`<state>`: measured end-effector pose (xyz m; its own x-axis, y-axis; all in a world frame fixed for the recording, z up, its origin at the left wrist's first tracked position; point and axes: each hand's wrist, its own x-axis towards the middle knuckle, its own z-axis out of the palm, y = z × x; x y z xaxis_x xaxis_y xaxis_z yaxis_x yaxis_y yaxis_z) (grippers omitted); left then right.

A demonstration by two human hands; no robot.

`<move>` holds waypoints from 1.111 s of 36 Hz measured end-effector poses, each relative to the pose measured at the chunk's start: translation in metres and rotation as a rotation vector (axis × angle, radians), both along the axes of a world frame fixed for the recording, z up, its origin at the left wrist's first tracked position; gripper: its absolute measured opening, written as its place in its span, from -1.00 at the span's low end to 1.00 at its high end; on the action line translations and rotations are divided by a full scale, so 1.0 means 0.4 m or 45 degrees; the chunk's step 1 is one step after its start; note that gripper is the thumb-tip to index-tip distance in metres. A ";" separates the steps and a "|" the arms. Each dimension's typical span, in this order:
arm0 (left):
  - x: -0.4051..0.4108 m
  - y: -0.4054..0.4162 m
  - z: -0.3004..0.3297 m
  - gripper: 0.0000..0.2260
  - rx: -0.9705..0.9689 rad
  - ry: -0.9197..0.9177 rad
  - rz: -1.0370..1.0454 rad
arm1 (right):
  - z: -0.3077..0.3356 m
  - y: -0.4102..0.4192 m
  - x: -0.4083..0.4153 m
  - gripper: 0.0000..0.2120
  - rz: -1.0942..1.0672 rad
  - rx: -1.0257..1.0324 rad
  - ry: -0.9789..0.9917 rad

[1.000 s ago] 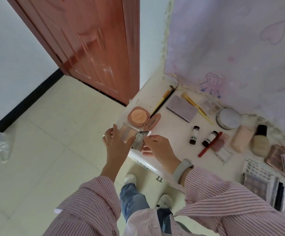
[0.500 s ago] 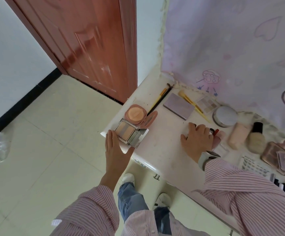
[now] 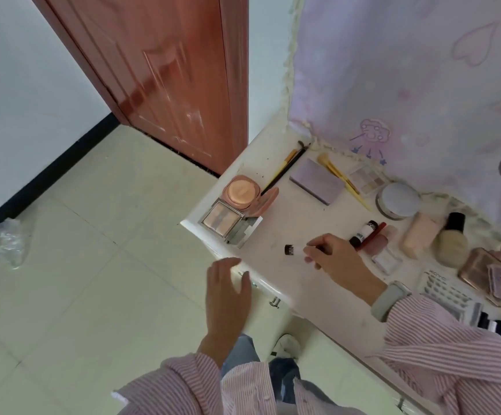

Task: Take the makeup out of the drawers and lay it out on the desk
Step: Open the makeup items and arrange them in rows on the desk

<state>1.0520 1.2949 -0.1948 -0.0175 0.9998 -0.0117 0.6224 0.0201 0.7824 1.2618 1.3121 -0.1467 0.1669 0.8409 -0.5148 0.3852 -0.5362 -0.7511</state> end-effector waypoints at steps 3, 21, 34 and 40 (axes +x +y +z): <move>0.055 -0.027 0.021 -0.64 -0.112 -0.083 -0.270 | 0.026 -0.019 -0.003 -0.79 0.225 -0.038 0.033; 0.160 -0.031 0.074 -0.82 -0.194 -0.070 -0.447 | 0.077 -0.059 0.046 -0.96 0.451 0.085 0.055; 0.198 0.009 0.082 -0.74 -0.102 -0.033 -0.322 | 0.062 0.019 0.053 -0.78 0.408 -0.005 -0.168; 0.211 0.049 0.065 -0.75 -0.122 -0.066 -0.285 | 0.060 0.045 0.069 -0.85 0.367 0.068 0.058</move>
<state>1.1362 1.3143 -0.1690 0.2073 0.9730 -0.1018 0.5786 -0.0380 0.8148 1.2895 1.3303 -0.1228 -0.1051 0.8763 -0.4701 0.4809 -0.3689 -0.7953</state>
